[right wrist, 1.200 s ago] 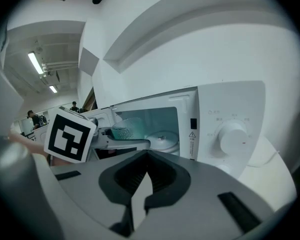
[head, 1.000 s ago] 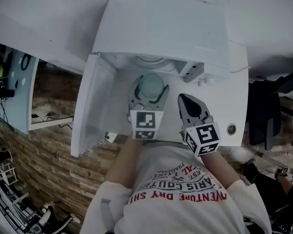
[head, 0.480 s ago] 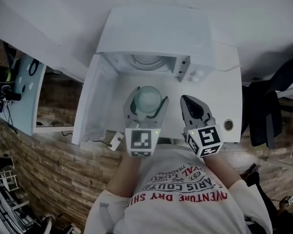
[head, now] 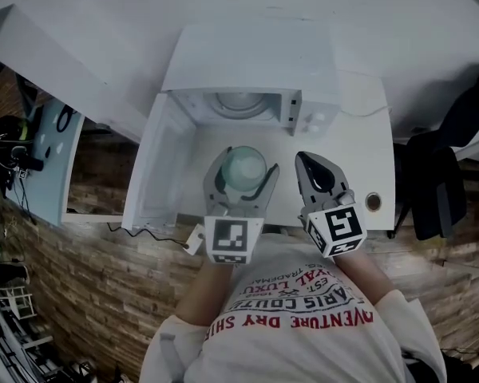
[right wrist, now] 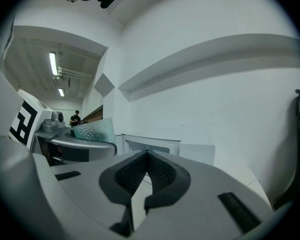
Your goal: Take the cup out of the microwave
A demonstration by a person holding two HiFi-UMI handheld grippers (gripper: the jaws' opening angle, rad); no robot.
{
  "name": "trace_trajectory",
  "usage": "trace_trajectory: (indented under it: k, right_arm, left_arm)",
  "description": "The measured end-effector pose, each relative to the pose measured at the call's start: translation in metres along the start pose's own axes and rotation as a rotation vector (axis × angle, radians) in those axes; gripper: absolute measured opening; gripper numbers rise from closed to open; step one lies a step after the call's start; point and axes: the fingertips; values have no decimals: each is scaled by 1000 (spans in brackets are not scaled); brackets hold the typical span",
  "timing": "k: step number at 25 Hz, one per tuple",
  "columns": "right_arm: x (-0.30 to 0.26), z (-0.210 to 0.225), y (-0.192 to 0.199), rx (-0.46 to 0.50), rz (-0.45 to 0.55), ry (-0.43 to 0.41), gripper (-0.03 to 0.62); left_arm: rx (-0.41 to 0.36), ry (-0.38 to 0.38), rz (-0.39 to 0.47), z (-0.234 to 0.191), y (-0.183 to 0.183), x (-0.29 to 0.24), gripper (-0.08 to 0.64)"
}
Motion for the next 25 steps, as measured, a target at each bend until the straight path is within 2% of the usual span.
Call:
trace_trajectory:
  k: [11,25]
  right_arm:
    - [-3,7,-6,9,2,51,5]
    - [-19,-9,-12,2,-7,111,5]
  left_arm:
    - [-20,53,-4,2,0,-11,379]
    - [-24,135,-30,-16,6,-10,380]
Point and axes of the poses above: the fingertips, and each gripper's own axes: x backward along the fingers, z to its right, y out of its underside, and after that the axes turned 12 degrees about -y, right-handed
